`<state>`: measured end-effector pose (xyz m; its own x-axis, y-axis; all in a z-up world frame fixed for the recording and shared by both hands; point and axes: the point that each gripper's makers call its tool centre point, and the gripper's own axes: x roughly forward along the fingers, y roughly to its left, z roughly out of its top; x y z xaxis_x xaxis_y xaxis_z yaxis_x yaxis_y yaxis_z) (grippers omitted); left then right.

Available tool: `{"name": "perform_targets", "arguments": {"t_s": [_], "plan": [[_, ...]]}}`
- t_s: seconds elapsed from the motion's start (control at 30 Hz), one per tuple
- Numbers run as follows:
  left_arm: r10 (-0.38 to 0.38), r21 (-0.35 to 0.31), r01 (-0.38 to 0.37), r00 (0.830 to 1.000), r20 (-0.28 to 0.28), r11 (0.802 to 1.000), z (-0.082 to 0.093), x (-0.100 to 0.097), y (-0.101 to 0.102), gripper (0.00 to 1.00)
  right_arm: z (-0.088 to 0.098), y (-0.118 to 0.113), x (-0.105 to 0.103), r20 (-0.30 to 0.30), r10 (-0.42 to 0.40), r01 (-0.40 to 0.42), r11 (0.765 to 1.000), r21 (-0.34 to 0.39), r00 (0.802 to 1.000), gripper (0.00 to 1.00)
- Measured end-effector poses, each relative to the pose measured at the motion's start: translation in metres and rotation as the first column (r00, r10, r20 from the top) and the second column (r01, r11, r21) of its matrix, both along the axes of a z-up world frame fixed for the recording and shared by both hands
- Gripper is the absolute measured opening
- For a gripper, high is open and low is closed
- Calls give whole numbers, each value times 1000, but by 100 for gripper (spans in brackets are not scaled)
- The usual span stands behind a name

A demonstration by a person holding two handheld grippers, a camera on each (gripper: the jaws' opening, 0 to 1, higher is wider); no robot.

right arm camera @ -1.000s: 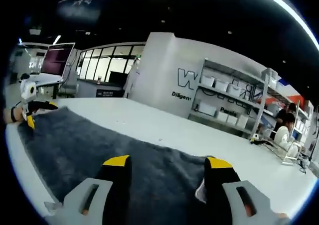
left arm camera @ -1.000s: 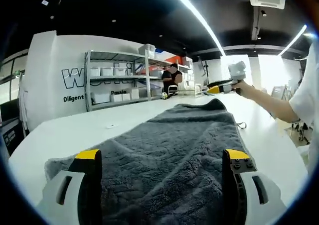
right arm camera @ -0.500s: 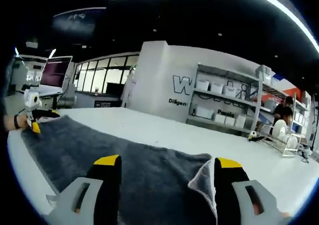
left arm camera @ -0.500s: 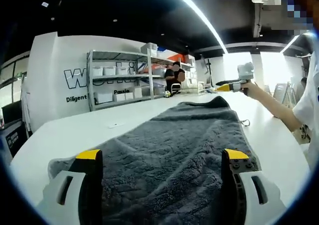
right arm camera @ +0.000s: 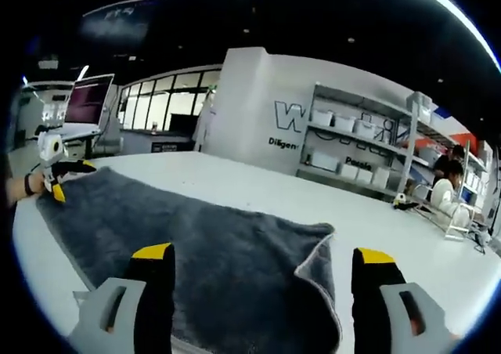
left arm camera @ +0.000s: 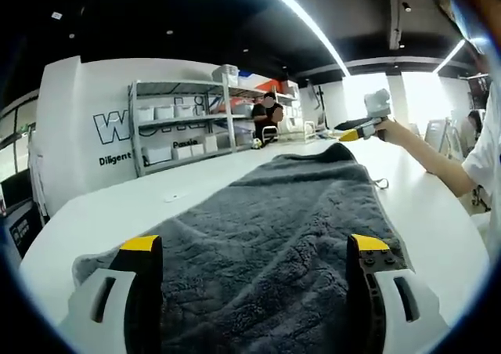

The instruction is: Open the folded towel by lifting each exposed corner and separating the folded layers until the towel lies flat within the target outline without major curled edges

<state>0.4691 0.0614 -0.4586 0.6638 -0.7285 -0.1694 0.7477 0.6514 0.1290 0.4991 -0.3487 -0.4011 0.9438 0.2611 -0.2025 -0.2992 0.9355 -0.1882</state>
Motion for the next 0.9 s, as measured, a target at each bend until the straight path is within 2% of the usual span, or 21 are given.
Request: {"name": "perform_targets", "arguments": {"t_s": [0.17,0.23,0.33,0.43,0.6,0.8,0.9], "plan": [[-4,14,4,1000,13,1000,1,-2,-2,96,-8,-5,1,-23,4,-3,999,41,1000,99],[-5,32,4,1000,27,999,2,-3,-2,95,-17,-8,2,-57,-1,4,999,52,998,99],[-3,44,1,999,46,999,6,-4,0,95,-26,-15,7,-77,-26,30,999,46,997,99],[-14,11,14,999,38,1000,13,-7,-1,98,-38,-21,10,-116,-50,54,998,31,992,99],[-47,-25,47,999,4,999,15,-13,-5,99,-48,-30,13,-140,-82,87,996,34,987,96],[-69,30,69,998,6,997,8,-18,-13,99,-52,-39,14,-135,-120,126,992,34,984,87],[-72,47,71,997,13,996,7,-19,-14,99,-53,-43,16,-128,-135,139,990,19,983,78]]}}
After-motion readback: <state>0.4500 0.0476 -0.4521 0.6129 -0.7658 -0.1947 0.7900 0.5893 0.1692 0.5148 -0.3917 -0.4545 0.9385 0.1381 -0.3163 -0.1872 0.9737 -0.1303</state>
